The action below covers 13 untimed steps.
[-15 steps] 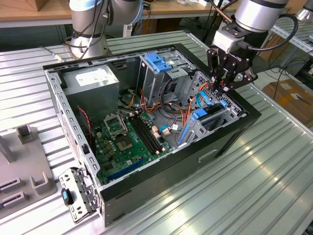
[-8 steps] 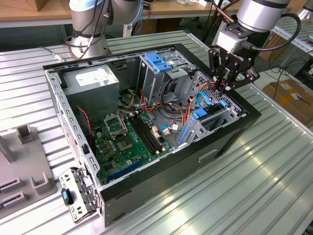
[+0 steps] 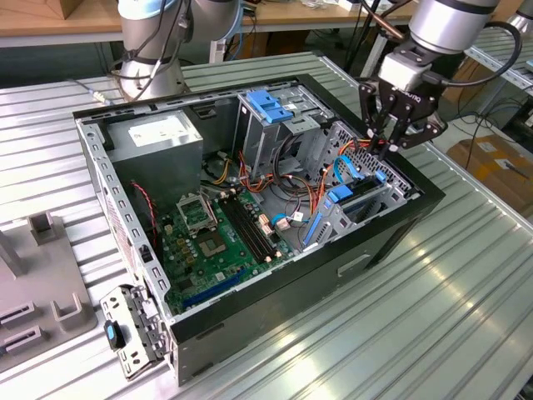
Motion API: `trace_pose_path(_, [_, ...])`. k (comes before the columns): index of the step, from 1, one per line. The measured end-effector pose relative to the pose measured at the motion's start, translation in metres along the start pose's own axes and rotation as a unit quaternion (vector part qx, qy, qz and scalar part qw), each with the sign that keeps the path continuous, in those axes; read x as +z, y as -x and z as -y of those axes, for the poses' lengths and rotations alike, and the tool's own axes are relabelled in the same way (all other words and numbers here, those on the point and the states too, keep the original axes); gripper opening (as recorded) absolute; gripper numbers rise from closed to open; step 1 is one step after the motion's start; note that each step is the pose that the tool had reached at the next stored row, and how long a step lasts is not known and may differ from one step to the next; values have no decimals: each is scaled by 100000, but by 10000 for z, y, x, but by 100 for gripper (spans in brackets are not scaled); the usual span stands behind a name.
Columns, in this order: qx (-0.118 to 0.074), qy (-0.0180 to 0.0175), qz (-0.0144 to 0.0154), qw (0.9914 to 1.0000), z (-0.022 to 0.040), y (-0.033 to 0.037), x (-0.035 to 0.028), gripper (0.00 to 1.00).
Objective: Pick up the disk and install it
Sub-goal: 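Insert the second disk wire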
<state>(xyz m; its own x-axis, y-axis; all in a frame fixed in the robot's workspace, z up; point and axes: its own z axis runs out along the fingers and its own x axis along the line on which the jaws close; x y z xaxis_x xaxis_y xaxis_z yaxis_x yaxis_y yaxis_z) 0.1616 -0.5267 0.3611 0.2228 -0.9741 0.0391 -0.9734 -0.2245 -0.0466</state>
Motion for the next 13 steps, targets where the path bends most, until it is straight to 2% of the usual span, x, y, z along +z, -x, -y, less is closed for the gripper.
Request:
trace_pose_path(2, [-1908, -77, 91, 99982, 13, -3, 1, 29])
trace_pose_path(5, [-3200, -125, 154, 99949, 18, -5, -4, 29])
trace_pose_path(13, [-3323, -103, 101, 99945, 23, -9, -109, 29])
